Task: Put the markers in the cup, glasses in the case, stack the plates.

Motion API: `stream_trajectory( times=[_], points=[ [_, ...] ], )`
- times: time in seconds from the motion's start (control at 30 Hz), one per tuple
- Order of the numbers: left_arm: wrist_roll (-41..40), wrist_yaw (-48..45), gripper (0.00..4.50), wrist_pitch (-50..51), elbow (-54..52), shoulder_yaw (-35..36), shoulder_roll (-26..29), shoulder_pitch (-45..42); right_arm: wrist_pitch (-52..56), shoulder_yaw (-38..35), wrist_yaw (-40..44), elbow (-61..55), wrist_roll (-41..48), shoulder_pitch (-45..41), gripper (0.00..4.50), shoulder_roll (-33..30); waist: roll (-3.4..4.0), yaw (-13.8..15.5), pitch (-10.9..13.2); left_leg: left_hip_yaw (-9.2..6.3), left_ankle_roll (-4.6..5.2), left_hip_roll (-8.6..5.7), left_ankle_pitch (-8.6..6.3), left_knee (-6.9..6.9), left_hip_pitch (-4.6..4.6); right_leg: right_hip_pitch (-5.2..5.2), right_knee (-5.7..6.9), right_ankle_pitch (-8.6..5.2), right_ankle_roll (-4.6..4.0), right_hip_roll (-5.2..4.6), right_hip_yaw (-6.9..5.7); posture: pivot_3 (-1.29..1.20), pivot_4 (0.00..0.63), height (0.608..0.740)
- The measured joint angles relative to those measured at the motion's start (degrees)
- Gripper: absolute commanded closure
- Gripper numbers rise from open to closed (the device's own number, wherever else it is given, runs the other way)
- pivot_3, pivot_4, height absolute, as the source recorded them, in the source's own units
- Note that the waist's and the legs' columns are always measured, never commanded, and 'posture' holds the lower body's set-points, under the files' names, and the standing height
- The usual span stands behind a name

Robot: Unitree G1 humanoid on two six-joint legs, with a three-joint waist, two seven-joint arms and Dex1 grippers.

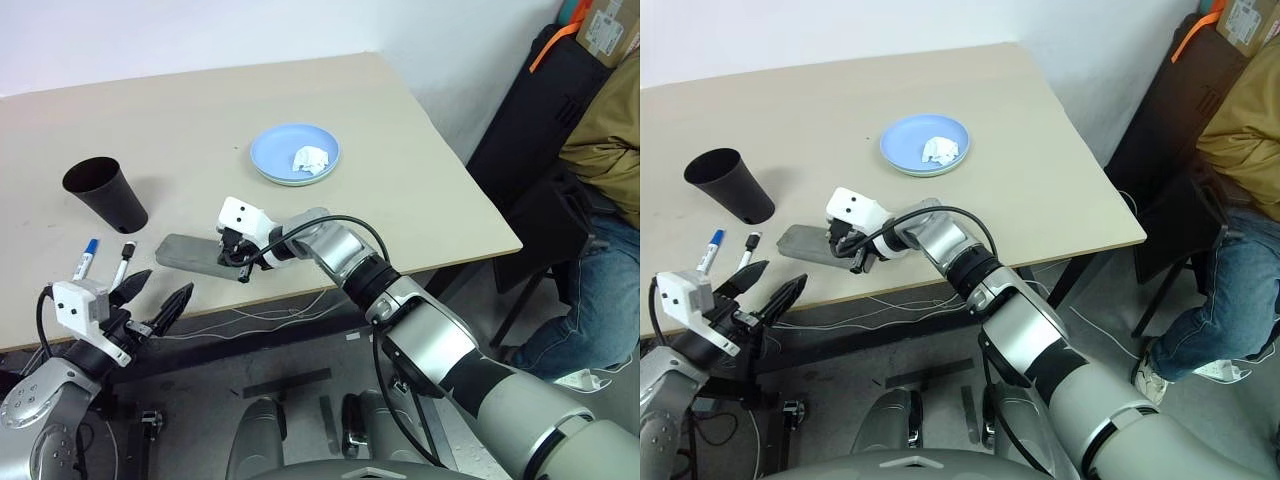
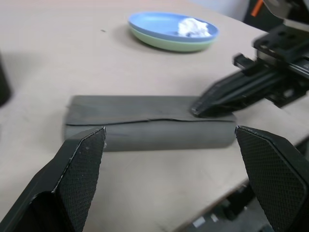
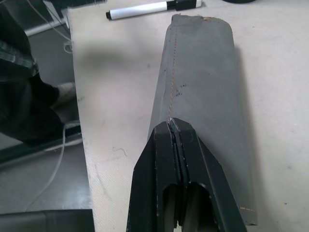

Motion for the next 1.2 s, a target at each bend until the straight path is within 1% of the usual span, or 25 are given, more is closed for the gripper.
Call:
stream_trajectory(
  times=[0.07, 0.2, 0.3, 0.4, 0.5, 0.63, 0.83, 0.97, 1.07, 1.2],
  points=[
    [-0.78, 0.33, 0.00, 0.26, 0.00, 1.18, 0.04, -0.04, 1.45, -1.62, 0.69, -1.86, 2.20, 0.00, 4.48, -0.08, -0.11, 0.00, 0.20, 0.00, 0.00, 0.00, 0.00, 0.00, -0.04, -0.03, 0.00, 0.00, 0.00, 0.00, 0.00, 0.00, 0.150, 0.706],
    [-2.44, 1.24, 0.00, 1.13, 0.01, 4.14, 0.77, -0.13, 2.43, -4.54, 0.91, -9.20, 5.57, 0.61, 4.48, -0.41, -0.21, 0.07, 0.28, 0.02, 0.00, -0.01, 0.00, -0.10, -0.06, -0.04, -0.09, 0.04, 0.07, 0.00, 0.00, 0.00, 0.150, 0.706],
    [-2.44, 2.46, 0.00, 1.49, 0.15, 6.05, 1.51, -0.17, 1.78, -6.57, -1.19, -14.17, 6.13, 3.42, 4.48, -0.91, -0.24, 0.17, 0.28, 0.03, 0.00, -0.02, 0.00, -0.20, -0.06, -0.02, -0.20, 0.08, 0.13, -0.01, -0.01, 0.00, 0.150, 0.706],
    [-0.21, 4.18, 0.00, 1.21, 1.56, 6.46, 2.16, -0.73, 1.82, -8.27, -3.14, -20.18, 7.08, 9.02, 4.48, -1.78, -0.26, 0.31, 0.27, 0.05, 0.00, -0.05, 0.00, -0.32, -0.05, 0.02, -0.34, 0.09, 0.14, -0.02, -0.02, 0.00, 0.150, 0.706],
    [0.45, 6.05, 0.00, 1.38, 3.97, 6.97, 2.34, -2.64, 4.59, -10.28, -5.21, -26.11, 8.91, 13.84, 4.48, -2.27, -0.36, 0.23, 0.26, 0.06, 0.01, -0.05, 0.01, -0.44, -0.05, 0.00, -0.37, 0.11, 0.17, 0.00, -0.02, 0.00, 0.150, 0.706],
    [3.07, 7.36, 0.00, 1.42, 8.27, 7.42, 4.92, -5.58, 8.65, -12.35, -7.42, -33.28, 11.17, 17.03, 4.48, -3.89, -0.43, 0.14, 0.22, 0.06, 0.01, -0.03, 0.01, -0.54, 0.00, -0.03, -0.38, 0.11, 0.17, 0.07, -0.02, 0.00, 0.150, 0.706],
    [7.10, 10.13, 0.00, 2.95, 16.71, 5.37, 6.62, -11.84, 11.32, -12.93, -10.42, -35.20, 11.24, 18.95, 4.48, -6.37, -0.46, 0.15, 0.20, 0.07, 0.01, -0.04, 0.01, -0.55, 0.02, -0.01, -0.38, 0.12, 0.17, 0.06, -0.01, 0.00, 0.150, 0.706],
    [9.72, 12.16, 0.00, 5.46, 20.99, 2.91, 7.30, -15.92, 12.66, -14.40, -12.10, -35.22, 11.89, 18.89, 4.48, -6.78, -0.53, 0.18, 0.18, 0.08, 0.02, -0.04, 0.02, -0.57, 0.01, 0.00, -0.39, 0.13, 0.17, 0.08, -0.01, 0.00, 0.150, 0.706],
    [11.73, 14.53, 0.00, 9.07, 23.66, 0.67, 7.72, -19.35, 13.03, -14.71, -13.07, -35.22, 12.16, 18.86, 4.48, -7.31, -0.59, 0.17, 0.17, 0.07, 0.02, -0.05, 0.02, -0.57, 0.01, 0.01, -0.39, 0.14, 0.17, 0.08, -0.01, 0.00, 0.150, 0.706],
    [13.32, 16.73, 0.00, 16.44, 24.01, -1.96, 9.57, -22.66, 13.63, -14.70, -14.26, -35.22, 12.17, 18.86, 4.48, -7.79, -0.59, 0.05, 0.17, 0.09, 0.02, -0.05, 0.02, -0.57, 0.02, 0.01, -0.38, 0.14, 0.17, 0.07, 0.00, 0.00, 0.150, 0.706]
  ],
)
